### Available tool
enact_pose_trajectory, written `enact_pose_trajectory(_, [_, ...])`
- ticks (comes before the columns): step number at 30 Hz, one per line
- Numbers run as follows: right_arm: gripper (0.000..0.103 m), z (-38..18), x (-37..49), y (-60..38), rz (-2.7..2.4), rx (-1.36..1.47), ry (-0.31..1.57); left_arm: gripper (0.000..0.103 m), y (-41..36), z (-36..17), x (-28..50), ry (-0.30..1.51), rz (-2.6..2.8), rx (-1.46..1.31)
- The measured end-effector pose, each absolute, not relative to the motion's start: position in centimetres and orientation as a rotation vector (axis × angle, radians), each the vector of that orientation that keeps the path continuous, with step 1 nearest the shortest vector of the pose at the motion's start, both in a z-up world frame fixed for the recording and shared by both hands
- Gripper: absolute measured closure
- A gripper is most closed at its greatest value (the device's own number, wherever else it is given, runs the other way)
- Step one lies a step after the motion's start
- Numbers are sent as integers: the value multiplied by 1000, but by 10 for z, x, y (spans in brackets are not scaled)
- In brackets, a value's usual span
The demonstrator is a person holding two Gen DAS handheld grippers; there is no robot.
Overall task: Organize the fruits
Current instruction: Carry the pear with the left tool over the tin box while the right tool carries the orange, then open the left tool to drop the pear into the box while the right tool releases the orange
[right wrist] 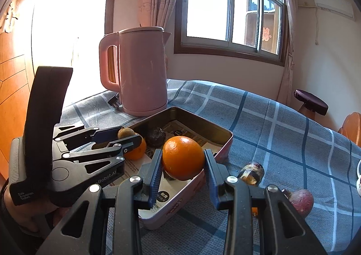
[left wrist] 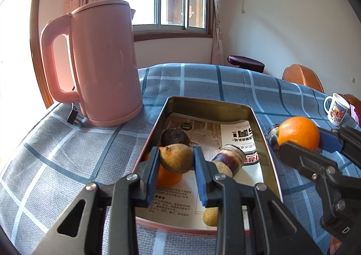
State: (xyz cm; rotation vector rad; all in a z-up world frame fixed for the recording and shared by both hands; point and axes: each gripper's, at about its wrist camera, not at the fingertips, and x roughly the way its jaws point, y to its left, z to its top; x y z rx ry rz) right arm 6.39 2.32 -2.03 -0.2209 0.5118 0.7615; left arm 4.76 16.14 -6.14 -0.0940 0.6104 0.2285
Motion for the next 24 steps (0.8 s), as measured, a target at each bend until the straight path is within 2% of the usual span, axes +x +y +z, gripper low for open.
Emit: enact_pose_trajectory(24, [65, -48, 76, 43, 777, -227, 589, 72, 161, -66, 54, 650, 209, -75])
